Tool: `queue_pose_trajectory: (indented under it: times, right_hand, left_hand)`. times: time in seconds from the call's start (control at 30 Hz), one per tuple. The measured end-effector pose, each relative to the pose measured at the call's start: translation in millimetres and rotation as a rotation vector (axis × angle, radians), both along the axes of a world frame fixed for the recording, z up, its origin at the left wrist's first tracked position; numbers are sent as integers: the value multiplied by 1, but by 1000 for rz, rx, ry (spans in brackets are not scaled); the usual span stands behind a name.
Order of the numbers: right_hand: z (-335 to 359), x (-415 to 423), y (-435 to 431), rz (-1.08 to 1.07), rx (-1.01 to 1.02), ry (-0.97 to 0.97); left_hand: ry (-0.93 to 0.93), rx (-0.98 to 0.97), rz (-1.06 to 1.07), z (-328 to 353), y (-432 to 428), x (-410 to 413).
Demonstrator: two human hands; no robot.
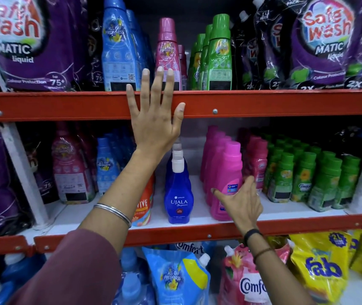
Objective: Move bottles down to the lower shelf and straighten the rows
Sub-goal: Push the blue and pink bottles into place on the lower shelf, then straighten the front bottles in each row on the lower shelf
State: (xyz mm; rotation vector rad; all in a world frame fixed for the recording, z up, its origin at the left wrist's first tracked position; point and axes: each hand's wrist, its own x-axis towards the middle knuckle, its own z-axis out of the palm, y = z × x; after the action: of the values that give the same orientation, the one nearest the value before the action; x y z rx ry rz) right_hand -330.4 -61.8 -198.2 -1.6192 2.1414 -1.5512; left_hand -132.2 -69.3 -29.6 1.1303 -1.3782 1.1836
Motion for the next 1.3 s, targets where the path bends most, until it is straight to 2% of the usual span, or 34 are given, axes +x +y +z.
queue_pose_trajectory:
  times: [0.17,0.27,0.43,0.5,0.7,0.9,1.3]
  right_hand:
    - [-2,-2,4,22,23,53]
    - [-4,-8,10,58,14,19]
    - [-10,-30,22,367,-162,-386]
    - [-9,-37,26,446,-148,-501]
    - [-21,-51,23,614,-25,-625]
    - [-26,-55,22,669,29,-588]
    - [-21,-55,21,706,-1,-661]
  left_hand:
    - [21,38,-21,-1,5,-1]
    - [58,61,-218,-13,17,-9]
    - [169,160,-632,-63,42,-45]
    - [226,247,-753,-85,49,-60]
    - [496,568,-952,-151,58,-105]
    - [816,870,-988,-179,53,-125]
    - [848,949,-1011,-194,37,-129]
